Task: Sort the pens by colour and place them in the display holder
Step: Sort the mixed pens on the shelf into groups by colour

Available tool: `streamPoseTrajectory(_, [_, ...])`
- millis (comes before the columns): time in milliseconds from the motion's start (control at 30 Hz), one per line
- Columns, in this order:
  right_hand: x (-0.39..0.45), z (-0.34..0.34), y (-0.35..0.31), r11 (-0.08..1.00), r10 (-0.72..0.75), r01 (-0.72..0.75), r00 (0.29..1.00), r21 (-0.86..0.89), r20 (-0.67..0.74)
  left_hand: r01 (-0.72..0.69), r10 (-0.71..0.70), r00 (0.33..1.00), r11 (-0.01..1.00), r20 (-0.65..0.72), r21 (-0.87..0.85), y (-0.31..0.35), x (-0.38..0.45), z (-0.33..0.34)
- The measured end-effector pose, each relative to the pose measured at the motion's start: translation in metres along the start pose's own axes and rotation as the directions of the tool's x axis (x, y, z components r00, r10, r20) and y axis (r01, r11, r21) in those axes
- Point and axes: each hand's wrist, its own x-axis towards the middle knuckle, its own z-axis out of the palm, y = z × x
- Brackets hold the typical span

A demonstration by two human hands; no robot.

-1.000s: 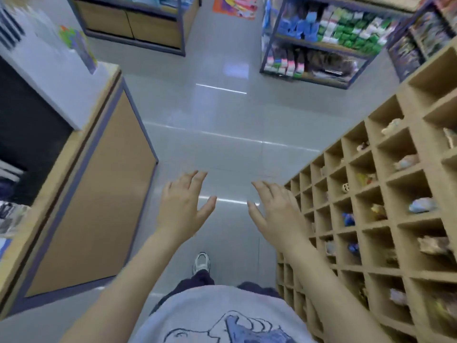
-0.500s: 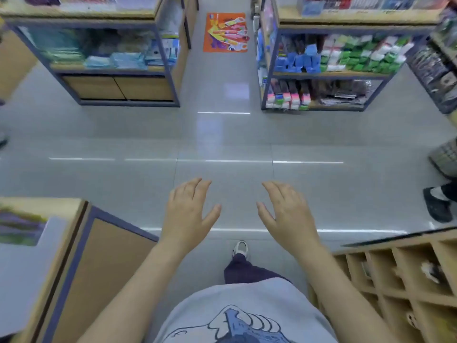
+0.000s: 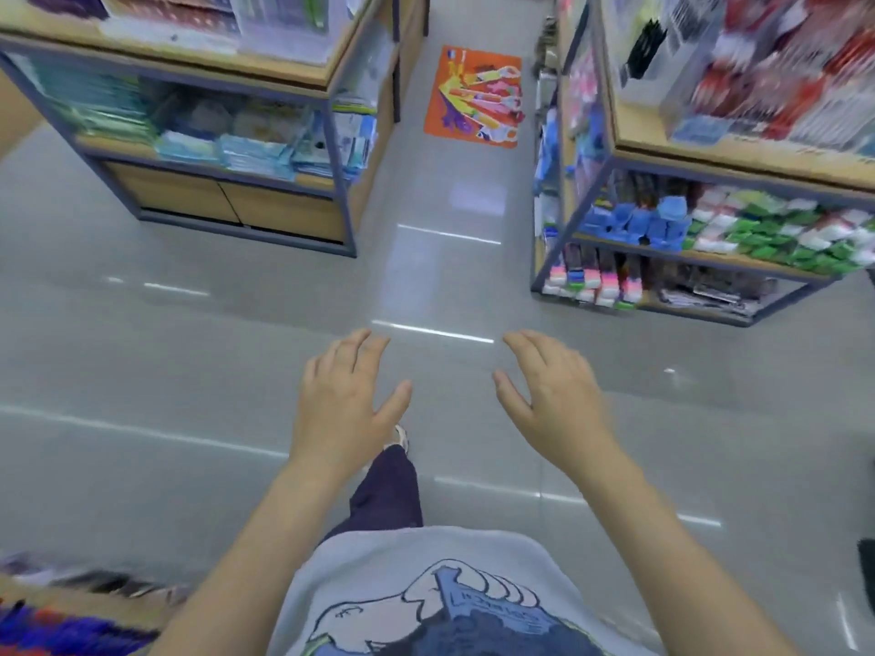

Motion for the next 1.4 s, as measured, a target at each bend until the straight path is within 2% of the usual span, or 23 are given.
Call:
streamPoseTrajectory(100, [0.092,0.011,0.014,0.999,0.029,-0.028,0.999,-0.027,0.041,-0.036,0.036,0.999,0.999,0.017,-0.030,-0.022,0.102,0.002])
streamPoseTrajectory(233, [0.205,0.011,0.027,0.998,0.050,-0.050,0.999,-0.031,0.008,-0.126,0.126,0.992,0.992,-0.009,-0.019,-0.030,0.232,-0.005])
streamPoseTrajectory(333, [0.273,0.014,0.046,0.995,0.101,-0.101,0.994,0.011,-0.052,-0.200,0.199,0.980,0.980,-0.005,-0.026,-0.025,0.317,-0.001])
streamPoseTrajectory(500, [0.396,0.045,0.100,0.986,0.148,-0.144,0.987,0.080,-0.057,-0.255,0.255,0.967,0.967,0.002,0.007,-0.031,0.461,0.037])
streamPoseTrajectory(667, [0.549,0.070,0.169,0.982,0.150,-0.143,0.987,0.120,-0.054,-0.198,0.197,0.980,0.978,0.031,0.063,-0.033,0.625,0.067])
streamPoseTrajectory(767, [0.641,0.065,0.210,0.986,0.127,-0.120,0.990,0.115,-0.059,-0.198,0.199,0.980,0.977,0.001,0.077,-0.029,0.714,0.069])
streamPoseTrajectory(867, [0.726,0.067,0.246,0.991,0.102,-0.101,0.995,0.087,-0.003,-0.181,0.180,0.983,0.981,0.018,0.073,-0.035,0.793,0.073])
streamPoseTrajectory(967, [0.799,0.078,0.270,0.990,0.109,-0.113,0.993,0.082,0.051,-0.095,0.095,0.995,0.994,0.004,0.059,-0.051,0.857,0.083])
streamPoseTrajectory(1100, [0.913,0.109,0.298,0.996,0.059,-0.065,0.993,0.057,0.101,-0.004,0.002,0.999,0.999,0.051,0.037,-0.080,0.959,0.112])
streamPoseTrajectory(1267, [1.080,0.134,0.326,0.999,0.042,-0.044,0.994,0.012,0.105,0.023,-0.022,0.998,1.000,0.052,-0.015,-0.120,1.125,0.139])
streamPoseTrajectory(1400, [1.185,0.132,0.344,0.997,0.067,-0.070,0.994,0.039,0.083,-0.042,0.044,0.998,0.999,0.042,-0.027,-0.132,1.251,0.137])
